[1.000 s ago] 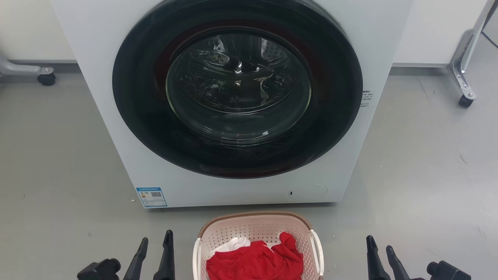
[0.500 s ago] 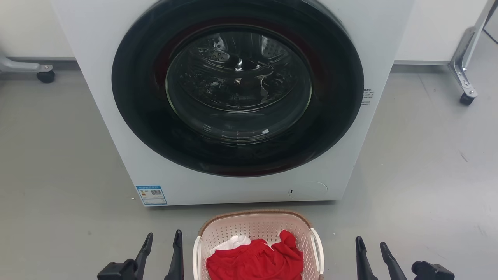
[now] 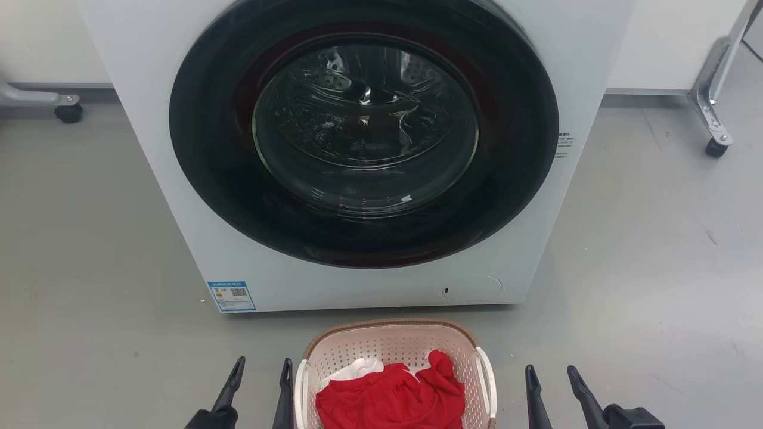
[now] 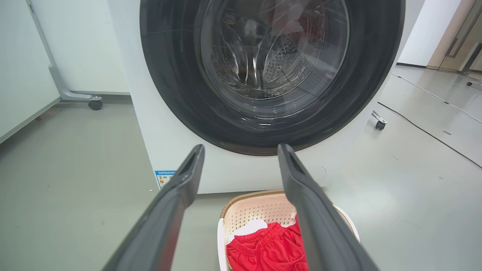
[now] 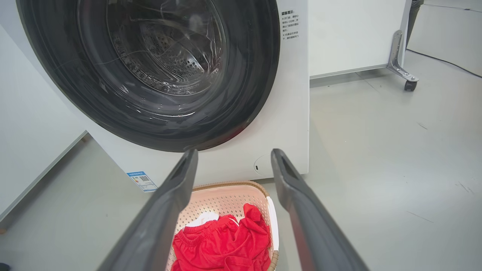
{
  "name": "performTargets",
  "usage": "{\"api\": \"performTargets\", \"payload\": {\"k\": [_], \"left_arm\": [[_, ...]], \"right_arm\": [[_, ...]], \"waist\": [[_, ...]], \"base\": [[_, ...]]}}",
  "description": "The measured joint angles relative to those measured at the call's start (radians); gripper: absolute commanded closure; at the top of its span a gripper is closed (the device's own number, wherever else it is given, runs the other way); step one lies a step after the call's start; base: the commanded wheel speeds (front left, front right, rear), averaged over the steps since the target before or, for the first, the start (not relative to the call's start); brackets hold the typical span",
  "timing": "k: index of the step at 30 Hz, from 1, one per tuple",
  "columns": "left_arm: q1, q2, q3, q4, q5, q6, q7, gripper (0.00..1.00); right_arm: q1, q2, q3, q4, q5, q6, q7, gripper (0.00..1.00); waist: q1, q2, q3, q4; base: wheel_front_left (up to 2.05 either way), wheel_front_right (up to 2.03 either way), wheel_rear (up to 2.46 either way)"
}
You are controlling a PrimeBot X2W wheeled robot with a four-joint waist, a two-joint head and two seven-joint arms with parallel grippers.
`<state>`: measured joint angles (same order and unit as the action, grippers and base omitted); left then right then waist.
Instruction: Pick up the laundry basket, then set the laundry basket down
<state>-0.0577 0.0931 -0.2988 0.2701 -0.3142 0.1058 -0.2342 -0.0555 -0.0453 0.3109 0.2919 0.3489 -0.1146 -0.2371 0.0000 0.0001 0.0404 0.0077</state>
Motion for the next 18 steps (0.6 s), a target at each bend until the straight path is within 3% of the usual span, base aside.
{"api": "performTargets", "payload": {"k": [4, 18], "left_arm": [[0.000, 0.000, -0.011, 0.006, 0.043, 0.009, -0.016, 0.00], [-0.001, -0.007, 0.002, 0.031, 0.041, 0.001, -0.016, 0.00]], "right_arm": [[0.000, -0.001, 0.016, -0.002, -0.052, -0.009, -0.012, 0.00], [0.003, -0.001, 0.012, -0.002, -0.052, -0.009, -0.012, 0.00]], "waist": [[0.0000, 0.0000, 0.001, 0.000], [0.0000, 0.0000, -0.003, -0.002]], "base": [[0.00, 0.00, 0.00], [0.00, 0.00, 0.00]]}}
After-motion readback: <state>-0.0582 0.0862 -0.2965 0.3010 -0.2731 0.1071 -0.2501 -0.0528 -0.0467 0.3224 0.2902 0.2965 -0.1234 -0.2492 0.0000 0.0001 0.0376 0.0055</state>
